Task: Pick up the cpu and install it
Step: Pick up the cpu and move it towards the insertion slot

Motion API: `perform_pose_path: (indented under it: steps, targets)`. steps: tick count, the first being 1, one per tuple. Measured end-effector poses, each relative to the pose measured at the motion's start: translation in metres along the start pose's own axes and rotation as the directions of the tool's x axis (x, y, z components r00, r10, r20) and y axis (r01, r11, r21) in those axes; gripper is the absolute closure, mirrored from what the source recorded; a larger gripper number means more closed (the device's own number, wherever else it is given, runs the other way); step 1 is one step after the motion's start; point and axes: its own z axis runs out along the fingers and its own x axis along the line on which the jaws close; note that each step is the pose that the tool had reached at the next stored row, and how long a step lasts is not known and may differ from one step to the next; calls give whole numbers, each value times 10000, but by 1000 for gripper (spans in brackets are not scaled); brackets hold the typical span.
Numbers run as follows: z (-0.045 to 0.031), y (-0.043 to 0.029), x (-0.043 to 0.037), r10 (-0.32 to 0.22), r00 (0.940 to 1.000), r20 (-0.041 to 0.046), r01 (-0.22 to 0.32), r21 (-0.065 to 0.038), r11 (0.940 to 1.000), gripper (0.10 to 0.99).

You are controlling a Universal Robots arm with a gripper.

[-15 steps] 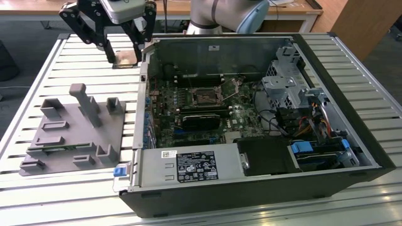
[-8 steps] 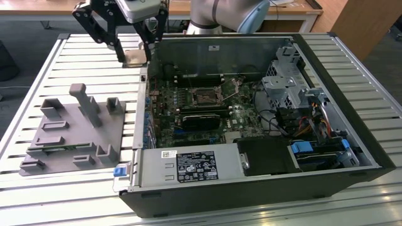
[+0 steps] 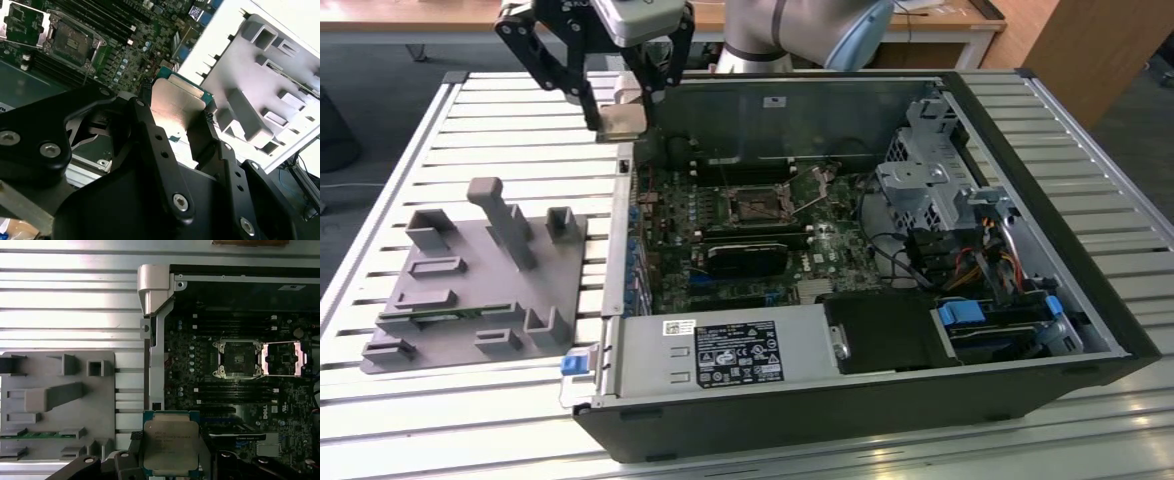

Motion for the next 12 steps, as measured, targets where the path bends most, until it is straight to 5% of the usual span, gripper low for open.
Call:
perform_pose_path:
  steps: [7, 12]
  targets:
    - [6, 40, -136, -1, 10000, 0, 1, -5, 10000, 553]
    - [16, 140, -197, 0, 10000, 1, 0, -10, 10000, 553]
